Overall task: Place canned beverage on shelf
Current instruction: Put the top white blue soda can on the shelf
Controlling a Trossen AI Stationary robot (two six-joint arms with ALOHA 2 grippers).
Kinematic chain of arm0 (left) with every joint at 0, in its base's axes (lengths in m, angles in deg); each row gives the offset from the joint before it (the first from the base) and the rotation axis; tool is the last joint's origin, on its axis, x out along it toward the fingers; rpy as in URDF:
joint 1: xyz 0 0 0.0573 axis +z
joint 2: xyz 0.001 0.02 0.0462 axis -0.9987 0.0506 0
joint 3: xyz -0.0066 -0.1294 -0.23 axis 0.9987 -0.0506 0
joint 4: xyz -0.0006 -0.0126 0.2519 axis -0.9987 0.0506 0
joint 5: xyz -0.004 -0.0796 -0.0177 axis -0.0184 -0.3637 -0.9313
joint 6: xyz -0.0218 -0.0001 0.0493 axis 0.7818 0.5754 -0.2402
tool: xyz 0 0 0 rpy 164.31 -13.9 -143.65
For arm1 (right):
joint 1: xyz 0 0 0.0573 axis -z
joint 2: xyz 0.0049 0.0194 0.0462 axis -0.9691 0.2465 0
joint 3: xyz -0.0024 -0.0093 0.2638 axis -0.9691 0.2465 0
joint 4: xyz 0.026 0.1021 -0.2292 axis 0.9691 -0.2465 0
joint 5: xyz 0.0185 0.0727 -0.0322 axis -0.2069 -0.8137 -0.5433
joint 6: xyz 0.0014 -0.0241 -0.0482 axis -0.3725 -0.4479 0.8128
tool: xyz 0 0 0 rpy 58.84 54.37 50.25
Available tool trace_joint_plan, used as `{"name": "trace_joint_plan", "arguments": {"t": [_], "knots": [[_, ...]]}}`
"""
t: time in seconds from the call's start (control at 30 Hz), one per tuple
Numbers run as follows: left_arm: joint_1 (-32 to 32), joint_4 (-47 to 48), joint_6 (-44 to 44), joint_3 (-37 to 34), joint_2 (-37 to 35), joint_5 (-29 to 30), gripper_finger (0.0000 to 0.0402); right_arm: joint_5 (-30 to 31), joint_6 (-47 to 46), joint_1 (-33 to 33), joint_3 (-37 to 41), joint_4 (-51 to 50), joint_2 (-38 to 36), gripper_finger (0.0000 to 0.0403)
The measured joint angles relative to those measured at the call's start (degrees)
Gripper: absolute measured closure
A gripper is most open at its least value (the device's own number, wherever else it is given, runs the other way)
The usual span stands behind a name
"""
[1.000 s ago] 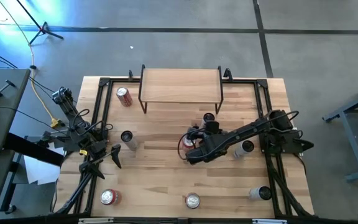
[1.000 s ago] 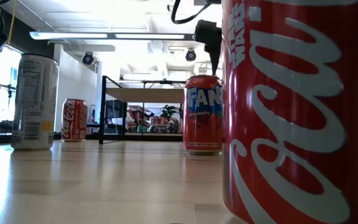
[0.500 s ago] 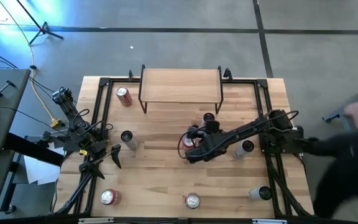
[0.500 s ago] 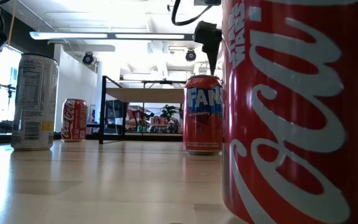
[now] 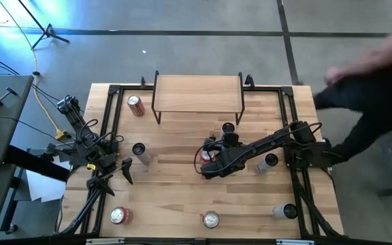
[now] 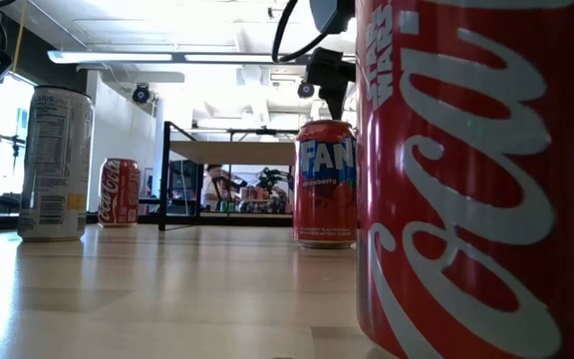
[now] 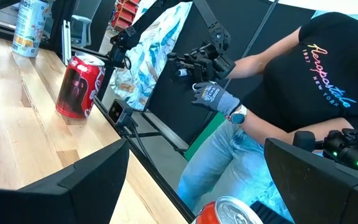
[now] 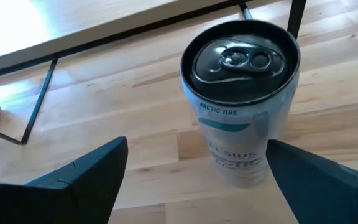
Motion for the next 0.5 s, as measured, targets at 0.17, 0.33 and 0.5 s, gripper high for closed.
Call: {"name": "trace_joint_plan", "arguments": {"t": [0.17,0.33,0.5], "knots": [[0.0,0.0,0.0,0.0,0.0,0.0,0.0041,2.2,-3.3,-0.9,0.0,-2.9,0.0,0.0005],[0.0,0.0,0.0,0.0,0.0,0.0,0.0041,3.0,-4.7,-1.2,0.0,-5.2,0.0,0.0003],[0.0,0.0,0.0,0.0,0.0,0.0,0.0041,3.6,-2.7,-0.7,0.0,-5.3,0.0,0.0003]]}}
